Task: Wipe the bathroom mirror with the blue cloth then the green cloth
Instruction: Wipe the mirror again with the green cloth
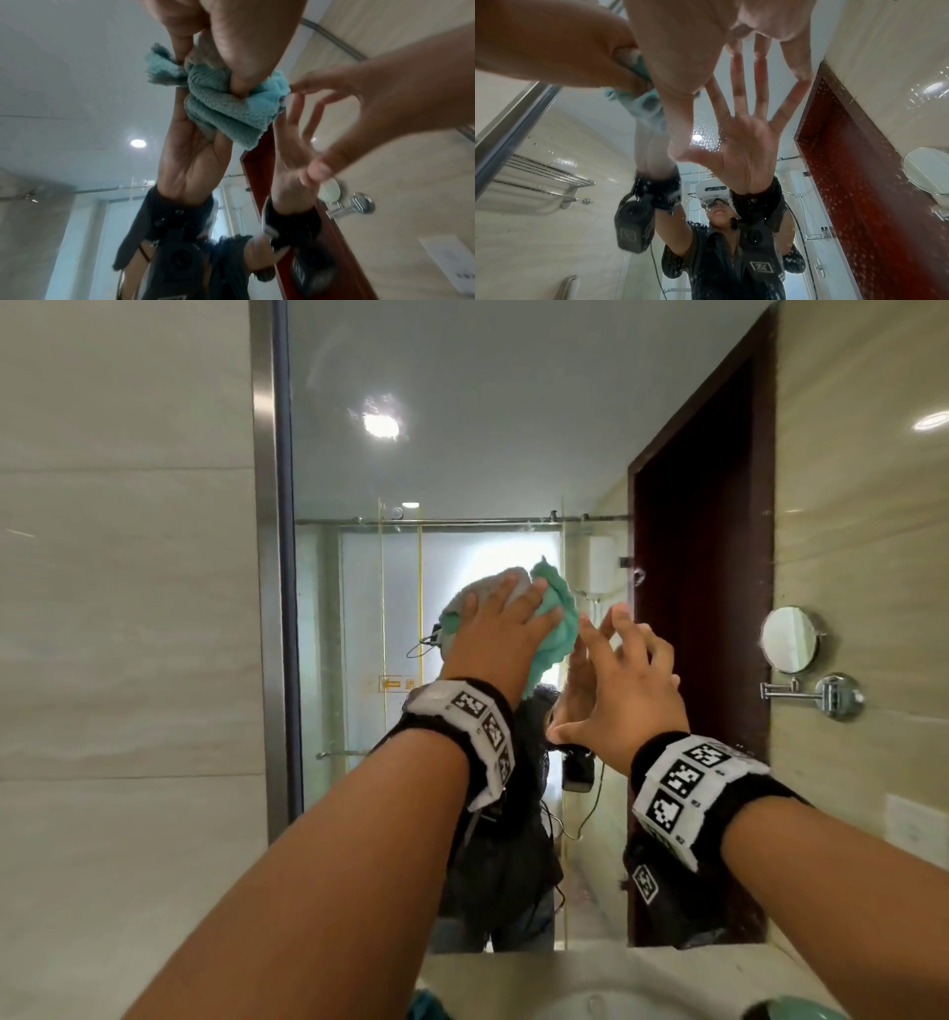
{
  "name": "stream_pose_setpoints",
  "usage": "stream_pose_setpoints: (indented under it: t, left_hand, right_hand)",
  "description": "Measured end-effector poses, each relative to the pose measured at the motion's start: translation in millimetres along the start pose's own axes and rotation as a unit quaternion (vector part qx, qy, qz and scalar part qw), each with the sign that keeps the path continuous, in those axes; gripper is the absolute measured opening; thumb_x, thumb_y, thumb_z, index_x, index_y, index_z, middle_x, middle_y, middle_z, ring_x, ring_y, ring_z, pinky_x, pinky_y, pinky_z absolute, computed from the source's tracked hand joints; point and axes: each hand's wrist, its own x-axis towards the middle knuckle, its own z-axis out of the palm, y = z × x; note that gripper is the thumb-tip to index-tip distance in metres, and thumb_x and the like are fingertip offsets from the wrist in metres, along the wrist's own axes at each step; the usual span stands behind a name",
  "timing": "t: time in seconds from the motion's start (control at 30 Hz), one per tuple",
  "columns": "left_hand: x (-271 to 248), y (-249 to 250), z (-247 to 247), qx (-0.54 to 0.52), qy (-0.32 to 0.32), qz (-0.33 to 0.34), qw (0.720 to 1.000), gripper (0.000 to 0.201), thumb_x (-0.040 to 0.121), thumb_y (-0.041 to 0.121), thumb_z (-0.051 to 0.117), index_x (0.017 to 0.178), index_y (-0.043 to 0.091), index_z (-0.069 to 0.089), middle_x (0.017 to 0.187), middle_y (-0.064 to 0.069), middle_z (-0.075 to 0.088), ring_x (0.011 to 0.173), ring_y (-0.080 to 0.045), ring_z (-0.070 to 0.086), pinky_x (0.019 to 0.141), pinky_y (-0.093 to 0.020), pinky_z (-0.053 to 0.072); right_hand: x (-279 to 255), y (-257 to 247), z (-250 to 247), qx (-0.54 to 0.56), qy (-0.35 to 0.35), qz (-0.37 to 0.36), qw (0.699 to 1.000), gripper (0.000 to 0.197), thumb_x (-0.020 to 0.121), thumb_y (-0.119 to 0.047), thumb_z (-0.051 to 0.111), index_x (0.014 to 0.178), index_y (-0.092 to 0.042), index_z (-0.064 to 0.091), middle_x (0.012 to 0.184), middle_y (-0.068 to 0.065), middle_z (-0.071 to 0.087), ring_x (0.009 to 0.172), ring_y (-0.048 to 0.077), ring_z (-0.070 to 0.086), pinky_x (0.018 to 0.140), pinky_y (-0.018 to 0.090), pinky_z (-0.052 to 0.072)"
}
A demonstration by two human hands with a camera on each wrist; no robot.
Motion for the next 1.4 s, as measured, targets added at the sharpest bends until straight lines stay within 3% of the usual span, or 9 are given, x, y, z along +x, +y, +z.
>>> stream_pose_setpoints:
  t: [0.17, 0.33, 0.5, 0.63, 0.8, 0.93, 1.17, 1.3, 1.4]
  left_hand:
    - [-43, 12, 38, 0.031, -0.061, 0.062, 0.996, 0.075, 0.089, 0.024, 0.059, 0.149, 0.032, 0.015, 0.159, 0.003, -0.004, 0.145, -0.027, -0.011, 0.116, -0.054, 0.002]
    - [-82, 22, 66, 0.022, -0.102, 0.097, 0.990, 0.064, 0.096, 0.019, 0.045, 0.150, 0.030, 0.012, 0.159, 0.003, -0.008, 0.144, -0.026, -0.014, 0.112, -0.049, -0.012]
    - [-107, 5, 73, 0.043, -0.132, 0.090, 0.986, 0.067, 0.096, 0.020, 0.046, 0.150, 0.032, 0.007, 0.158, 0.004, -0.012, 0.144, -0.026, -0.017, 0.114, -0.050, -0.008]
    - [-111, -37, 48, -0.022, -0.041, -0.048, 0.998, 0.078, 0.089, 0.022, 0.059, 0.149, 0.034, 0.011, 0.158, 0.005, -0.009, 0.144, -0.025, -0.014, 0.114, -0.045, -0.006]
    - [-90, -77, 21, -0.114, 0.079, -0.187, 0.972, 0.080, 0.084, 0.019, 0.064, 0.149, 0.029, 0.019, 0.159, 0.000, 0.001, 0.145, -0.024, -0.006, 0.115, -0.035, -0.005]
    - [-96, -86, 29, -0.043, 0.060, -0.141, 0.987, 0.084, 0.086, 0.021, 0.063, 0.151, 0.028, 0.010, 0.159, -0.001, -0.003, 0.145, -0.026, -0.007, 0.115, -0.037, -0.003]
    - [-139, -80, 51, 0.024, -0.064, -0.059, 0.996, 0.080, 0.093, 0.017, 0.055, 0.150, 0.031, 0.002, 0.158, 0.002, -0.010, 0.145, -0.025, -0.010, 0.116, -0.041, 0.000]
    - [-130, -85, 38, -0.039, -0.006, -0.100, 0.994, 0.081, 0.087, 0.015, 0.062, 0.150, 0.030, 0.013, 0.159, 0.001, -0.002, 0.146, -0.023, -0.004, 0.116, -0.038, 0.001]
    - [-99, -97, 10, -0.099, 0.066, -0.176, 0.977, 0.073, 0.088, 0.005, 0.057, 0.149, 0.024, 0.024, 0.158, -0.008, 0.007, 0.144, -0.030, 0.009, 0.117, -0.042, 0.020]
  right_hand:
    - [-1, 1, -1, -0.012, -0.007, -0.013, 1.000, 0.117, 0.065, -0.051, 0.076, 0.145, -0.040, -0.008, 0.154, -0.004, -0.014, 0.140, 0.029, -0.006, 0.109, 0.059, 0.022]
    - [-15, 5, 4, -0.067, -0.031, -0.051, 0.996, 0.106, 0.080, -0.047, 0.063, 0.142, -0.037, -0.023, 0.152, 0.002, -0.028, 0.141, 0.031, -0.016, 0.112, 0.059, 0.011]
    - [-40, -16, 19, -0.086, -0.061, -0.088, 0.991, 0.107, 0.080, -0.041, 0.063, 0.143, -0.036, -0.023, 0.150, 0.002, -0.032, 0.140, 0.029, -0.020, 0.112, 0.057, 0.002]
    - [-28, -50, 16, -0.069, -0.045, -0.124, 0.989, 0.103, 0.082, -0.040, 0.061, 0.144, -0.035, -0.020, 0.150, 0.000, -0.032, 0.141, 0.026, -0.020, 0.112, 0.054, -0.001]
    - [-15, -77, 18, -0.062, -0.080, -0.100, 0.990, 0.114, 0.074, -0.044, 0.071, 0.145, -0.035, -0.017, 0.148, 0.001, -0.036, 0.139, 0.029, -0.025, 0.111, 0.062, 0.005]
    - [-14, -77, 24, -0.064, -0.082, -0.093, 0.990, 0.120, 0.070, -0.048, 0.074, 0.144, -0.036, -0.019, 0.147, 0.000, -0.038, 0.138, 0.029, -0.027, 0.111, 0.062, 0.004]
    - [-16, -79, 22, -0.060, -0.082, -0.083, 0.991, 0.121, 0.068, -0.047, 0.077, 0.145, -0.036, -0.015, 0.148, -0.001, -0.037, 0.138, 0.029, -0.027, 0.110, 0.063, 0.003]
    - [-16, -80, 23, -0.060, -0.079, -0.086, 0.991, 0.122, 0.066, -0.049, 0.077, 0.146, -0.035, -0.015, 0.148, -0.001, -0.036, 0.138, 0.030, -0.026, 0.109, 0.063, 0.003]
    - [-15, -78, 24, -0.067, -0.077, -0.088, 0.991, 0.122, 0.067, -0.051, 0.075, 0.145, -0.035, -0.016, 0.148, 0.000, -0.037, 0.138, 0.029, -0.027, 0.109, 0.063, 0.004]
